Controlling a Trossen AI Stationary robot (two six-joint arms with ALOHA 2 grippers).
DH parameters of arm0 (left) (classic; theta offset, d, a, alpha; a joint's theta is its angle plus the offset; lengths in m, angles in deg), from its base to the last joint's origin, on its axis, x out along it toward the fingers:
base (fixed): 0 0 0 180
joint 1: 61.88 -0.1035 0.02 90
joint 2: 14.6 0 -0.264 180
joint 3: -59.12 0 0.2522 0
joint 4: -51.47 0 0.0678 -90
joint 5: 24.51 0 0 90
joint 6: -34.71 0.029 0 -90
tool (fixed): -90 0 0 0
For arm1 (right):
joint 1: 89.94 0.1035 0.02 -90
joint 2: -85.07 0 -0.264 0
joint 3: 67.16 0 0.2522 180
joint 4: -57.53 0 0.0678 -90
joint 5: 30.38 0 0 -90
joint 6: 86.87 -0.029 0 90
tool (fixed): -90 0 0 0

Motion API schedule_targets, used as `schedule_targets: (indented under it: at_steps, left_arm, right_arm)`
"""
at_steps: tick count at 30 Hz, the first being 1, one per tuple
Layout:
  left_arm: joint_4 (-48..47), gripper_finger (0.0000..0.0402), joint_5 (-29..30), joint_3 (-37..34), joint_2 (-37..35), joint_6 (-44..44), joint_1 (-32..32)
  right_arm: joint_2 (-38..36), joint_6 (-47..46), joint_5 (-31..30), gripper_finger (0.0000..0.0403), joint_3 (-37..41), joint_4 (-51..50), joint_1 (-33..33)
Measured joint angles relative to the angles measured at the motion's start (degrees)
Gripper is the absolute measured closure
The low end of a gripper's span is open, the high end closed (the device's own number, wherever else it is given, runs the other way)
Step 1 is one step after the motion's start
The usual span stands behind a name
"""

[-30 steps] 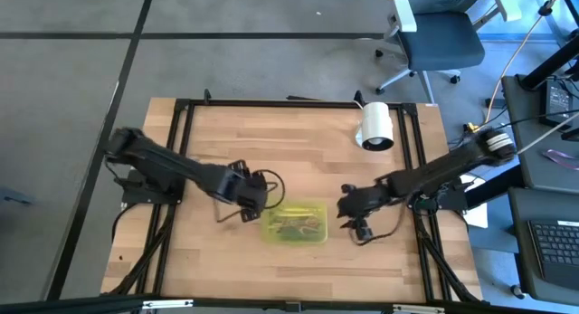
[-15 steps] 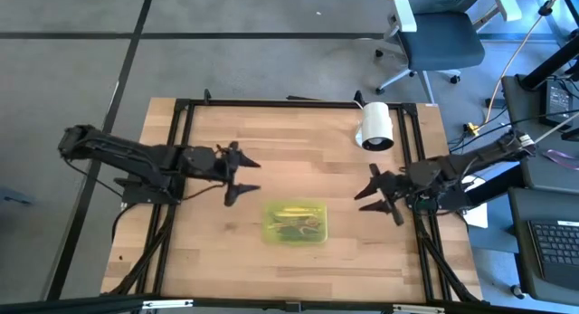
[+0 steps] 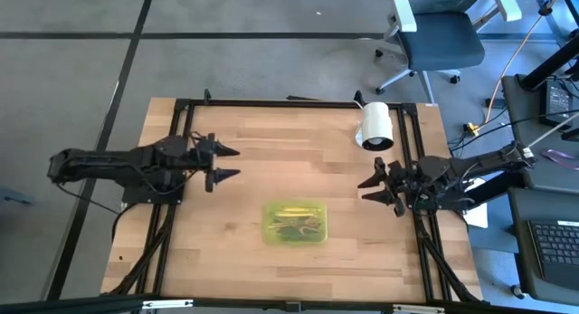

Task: Pick & place school supplies into a supply box
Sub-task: Return to Home Position

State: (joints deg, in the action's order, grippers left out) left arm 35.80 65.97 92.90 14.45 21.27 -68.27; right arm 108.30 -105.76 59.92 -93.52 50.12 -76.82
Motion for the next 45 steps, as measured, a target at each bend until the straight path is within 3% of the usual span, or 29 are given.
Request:
schedule_targets:
  at_steps: [10, 16, 25, 34, 39, 45]
  left_arm:
    - [-1.08, 0.009, -3.41, -8.52, -15.67, -3.86, -7.64]
    - [-1.09, 0.009, -0.1, -12.58, -21.22, -6.91, -11.27]
    - [0.49, 0.009, 1.01, -17.36, -23.01, -7.57, -14.73]
    - [2.94, 0.009, -2.22, -19.55, -23.21, -7.3, -18.73]
    - [3.6, 0.009, -5.87, -19.55, -23.32, -6.92, -20.49]
    - [3.6, 0.009, -5.76, -19.55, -23.31, -4.55, -20.73]
  right_arm:
    - [-7.62, 2.48, 5.49, 0.0234, 0.02, -7.81, -8.03]
    - [-12.36, 2.36, 5.43, 0.0234, 0.25, -12.0, -11.44]
    - [-20.99, -1.41, 5.85, 0.0234, 11.81, -0.5, -13.04]
    - [-23.18, -0.45, 3.71, 0.0234, 12.0, -5.11, -14.13]
    - [-23.18, 6.57, 0.56, 0.0234, 12.0, -5.47, -17.0]
    - [-23.18, 16.2, -0.48, 0.0234, 12.0, -5.42, -21.2]
